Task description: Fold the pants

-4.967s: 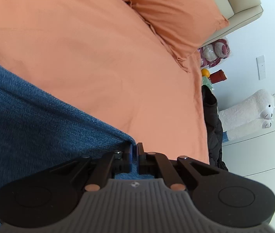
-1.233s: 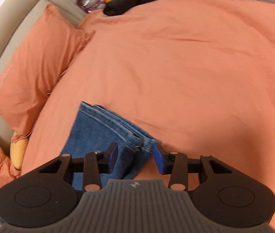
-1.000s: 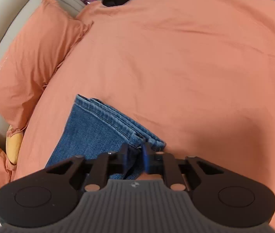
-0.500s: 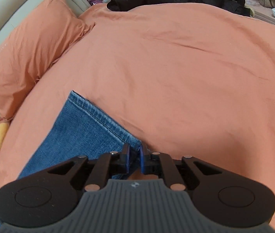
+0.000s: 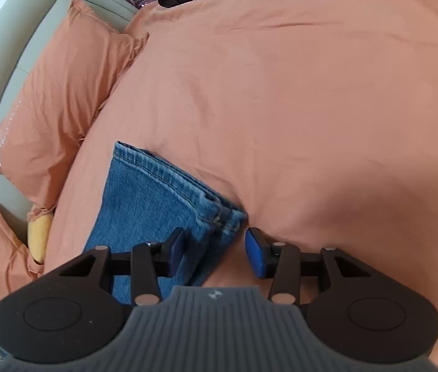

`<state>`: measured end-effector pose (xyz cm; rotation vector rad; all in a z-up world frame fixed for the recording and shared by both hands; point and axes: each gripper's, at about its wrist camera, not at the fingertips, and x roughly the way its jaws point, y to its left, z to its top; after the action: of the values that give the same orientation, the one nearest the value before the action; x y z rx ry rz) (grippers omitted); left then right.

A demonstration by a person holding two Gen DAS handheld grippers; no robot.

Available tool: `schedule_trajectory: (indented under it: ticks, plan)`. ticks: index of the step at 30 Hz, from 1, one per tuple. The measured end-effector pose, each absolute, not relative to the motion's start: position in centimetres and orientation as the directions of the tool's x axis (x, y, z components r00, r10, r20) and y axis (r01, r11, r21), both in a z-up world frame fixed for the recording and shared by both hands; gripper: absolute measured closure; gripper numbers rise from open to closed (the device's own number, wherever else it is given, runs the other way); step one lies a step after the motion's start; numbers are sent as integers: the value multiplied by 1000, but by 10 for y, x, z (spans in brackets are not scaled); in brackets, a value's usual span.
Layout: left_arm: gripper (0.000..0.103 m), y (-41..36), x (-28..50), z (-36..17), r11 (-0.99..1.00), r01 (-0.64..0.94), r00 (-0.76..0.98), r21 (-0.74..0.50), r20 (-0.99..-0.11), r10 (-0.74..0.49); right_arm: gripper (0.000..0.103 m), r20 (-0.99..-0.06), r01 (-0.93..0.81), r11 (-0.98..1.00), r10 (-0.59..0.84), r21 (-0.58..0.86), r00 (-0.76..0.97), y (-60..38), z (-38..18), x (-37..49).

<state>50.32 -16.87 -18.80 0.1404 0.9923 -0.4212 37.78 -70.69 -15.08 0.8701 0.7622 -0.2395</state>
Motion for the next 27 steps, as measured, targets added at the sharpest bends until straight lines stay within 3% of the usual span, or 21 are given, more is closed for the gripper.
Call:
schedule_trajectory:
  ticks: [10, 20, 22, 24, 27]
  plan:
    - [57, -229, 546, -198, 871, 485, 478, 74, -856, -194, 69, -670, 348, 708, 236, 614, 704, -731, -157, 409]
    - [58, -233, 556, -203, 870, 490, 462, 66, -865, -195, 62, -758, 213, 835, 316, 508, 571, -728, -142, 475]
    - [58, -238, 558, -202, 866, 493, 467, 81, -865, -185, 72, -771, 188, 856, 312, 482, 556, -722, -141, 486]
    - [59, -241, 555, -196, 861, 498, 479, 100, -860, -177, 89, -788, 179, 879, 285, 442, 546, -717, -140, 490]
    - [65, -237, 544, -183, 860, 496, 521, 120, -833, -185, 94, -790, 172, 894, 259, 414, 556, -713, -131, 488]
